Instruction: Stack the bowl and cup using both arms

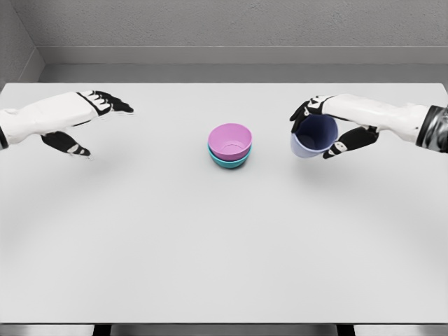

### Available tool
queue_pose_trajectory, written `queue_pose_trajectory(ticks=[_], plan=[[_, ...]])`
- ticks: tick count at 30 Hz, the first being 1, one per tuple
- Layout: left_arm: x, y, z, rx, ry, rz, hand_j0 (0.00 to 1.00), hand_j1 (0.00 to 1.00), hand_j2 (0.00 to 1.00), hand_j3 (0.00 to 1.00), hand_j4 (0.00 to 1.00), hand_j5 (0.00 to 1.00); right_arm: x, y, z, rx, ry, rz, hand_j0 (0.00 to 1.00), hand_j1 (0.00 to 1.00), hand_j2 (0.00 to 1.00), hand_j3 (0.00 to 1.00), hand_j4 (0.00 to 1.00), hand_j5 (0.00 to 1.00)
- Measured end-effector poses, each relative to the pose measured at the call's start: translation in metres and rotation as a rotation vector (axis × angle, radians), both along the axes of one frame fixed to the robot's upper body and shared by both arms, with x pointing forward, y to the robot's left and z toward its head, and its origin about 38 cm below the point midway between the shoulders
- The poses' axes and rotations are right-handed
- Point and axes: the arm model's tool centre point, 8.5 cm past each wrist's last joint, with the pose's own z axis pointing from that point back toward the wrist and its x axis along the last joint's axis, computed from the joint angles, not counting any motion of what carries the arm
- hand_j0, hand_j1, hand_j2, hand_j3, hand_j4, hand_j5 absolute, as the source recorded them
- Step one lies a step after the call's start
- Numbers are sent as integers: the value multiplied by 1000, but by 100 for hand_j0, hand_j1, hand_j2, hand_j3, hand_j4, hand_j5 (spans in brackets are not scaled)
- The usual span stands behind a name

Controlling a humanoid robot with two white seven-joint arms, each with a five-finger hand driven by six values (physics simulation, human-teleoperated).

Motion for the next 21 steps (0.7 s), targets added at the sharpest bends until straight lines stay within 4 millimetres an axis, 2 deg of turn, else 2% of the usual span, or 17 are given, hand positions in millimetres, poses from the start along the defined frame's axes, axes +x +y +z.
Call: queue_pose_trajectory(ticks=[2,4,6,14,21], plan=[[-3,10,2,-65,-44,42,100,100,100,100,100,100,1,3,1,5,-4,6,59,59,59,59,59,59],[-8,21,-5,-108,-55,86,100,100,100,100,100,100,2,6,0,9,-2,10,59,59,59,59,59,59],[-6,21,-6,-171,-79,111,100,100,100,100,100,100,3,8,3,11,-9,15,59,59,59,59,59,59],[-17,21,-57,-301,-4,187,100,100,100,100,100,100,6,19,7,24,-18,34,59,59,59,59,59,59],[-16,29,-62,-319,17,217,100,100,100,100,100,100,8,25,10,34,-28,45,59,59,59,59,59,59]])
